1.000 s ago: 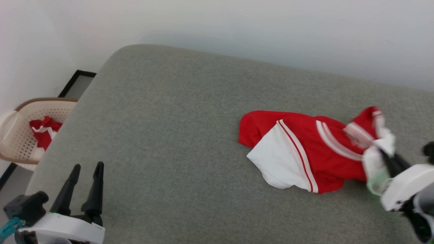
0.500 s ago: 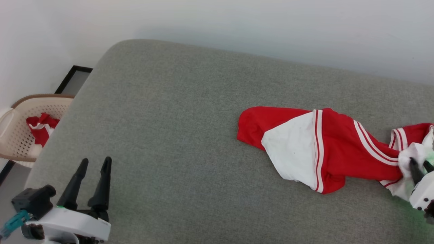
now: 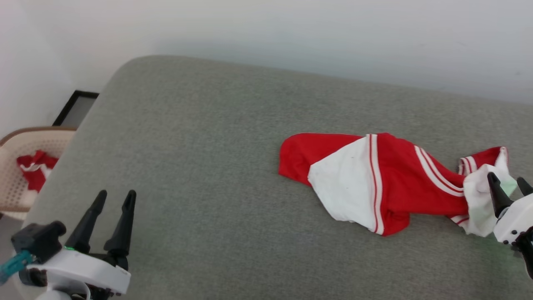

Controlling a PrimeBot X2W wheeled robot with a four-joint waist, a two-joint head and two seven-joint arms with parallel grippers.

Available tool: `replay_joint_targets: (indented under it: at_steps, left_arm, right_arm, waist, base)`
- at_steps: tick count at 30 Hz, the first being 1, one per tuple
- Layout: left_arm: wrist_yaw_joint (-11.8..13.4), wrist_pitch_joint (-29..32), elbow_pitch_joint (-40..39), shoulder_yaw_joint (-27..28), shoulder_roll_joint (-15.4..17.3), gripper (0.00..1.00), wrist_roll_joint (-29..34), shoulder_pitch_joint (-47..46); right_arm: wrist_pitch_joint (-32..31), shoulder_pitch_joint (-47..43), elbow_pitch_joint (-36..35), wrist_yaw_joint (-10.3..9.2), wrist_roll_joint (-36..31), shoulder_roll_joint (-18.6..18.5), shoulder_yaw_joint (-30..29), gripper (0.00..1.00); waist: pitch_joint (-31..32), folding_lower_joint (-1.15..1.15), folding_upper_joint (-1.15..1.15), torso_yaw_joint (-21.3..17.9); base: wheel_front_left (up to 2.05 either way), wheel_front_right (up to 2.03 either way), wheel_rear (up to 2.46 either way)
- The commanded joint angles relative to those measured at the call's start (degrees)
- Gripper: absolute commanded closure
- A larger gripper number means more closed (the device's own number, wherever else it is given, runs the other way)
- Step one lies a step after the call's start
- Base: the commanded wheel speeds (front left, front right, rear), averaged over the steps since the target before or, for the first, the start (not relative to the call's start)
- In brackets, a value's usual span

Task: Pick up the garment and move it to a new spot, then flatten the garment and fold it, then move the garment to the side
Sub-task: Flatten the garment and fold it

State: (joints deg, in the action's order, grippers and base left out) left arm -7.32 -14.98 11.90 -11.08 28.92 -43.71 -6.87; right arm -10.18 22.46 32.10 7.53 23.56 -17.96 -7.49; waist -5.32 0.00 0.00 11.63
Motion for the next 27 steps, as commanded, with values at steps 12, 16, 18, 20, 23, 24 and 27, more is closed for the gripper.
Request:
replay_joint_targets:
  at_steps: [12, 16, 18, 20, 23, 24, 27]
  left_arm:
    - [-0.2, 9.88, -4.43, -3.93, 5.76, 0.0, -5.84, -5.6]
    - [-0.14, 15.38, -5.9, -5.33, 6.78, 0.0, -7.48, -8.78]
    - [-0.14, 18.62, -6.27, -6.54, 6.98, 0.0, -8.25, -10.82]
    - [-0.1, 22.22, -6.56, -7.77, 6.73, 0.0, -9.08, -13.05]
    - [0.2, 28.08, -5.85, -9.92, 6.66, 0.0, -10.14, -16.56]
    - [0.27, 30.14, -5.35, -10.81, 6.83, 0.0, -10.1, -17.77]
    - [0.24, 35.31, -3.8, -13.46, 6.04, 0.0, -10.23, -21.37]
  right_arm:
    - [10.68, -7.52, -15.25, -0.08, -4.18, 3.22, 2.43, 0.0]
    - [14.39, -9.52, -18.44, -0.08, -5.94, 4.98, 2.61, 0.0]
    - [15.74, -10.29, -19.65, -0.08, -7.04, 5.71, 2.96, 0.0]
    - [16.81, -10.97, -20.58, -0.08, -8.05, 6.48, 3.32, 0.0]
    - [17.97, -11.6, -21.49, -0.08, -8.83, 7.72, 3.8, 0.0]
    - [18.29, -11.63, -21.68, -0.08, -9.11, 8.06, 4.07, 0.0]
    - [19.03, -11.74, -21.93, -0.08, -9.37, 9.15, 4.59, 0.0]
  waist:
    - [2.11, 0.0, 0.0, -9.51]
    - [2.04, 0.0, 0.0, -12.67]
    - [1.85, 0.0, 0.0, -14.19]
    - [1.55, 0.0, 0.0, -15.52]
    - [0.85, 0.0, 0.0, -17.38]
    - [0.54, 0.0, 0.0, -18.03]
    - [-0.43, 0.0, 0.0, -19.64]
  base:
    - [0.0, 0.0, 0.0]
    - [0.0, 0.0, 0.0]
    - [0.0, 0.0, 0.0]
    - [0.0, 0.0, 0.0]
    - [0.0, 0.0, 0.0]
    - [0.0, 0.0, 0.0]
    - [0.0, 0.0, 0.0]
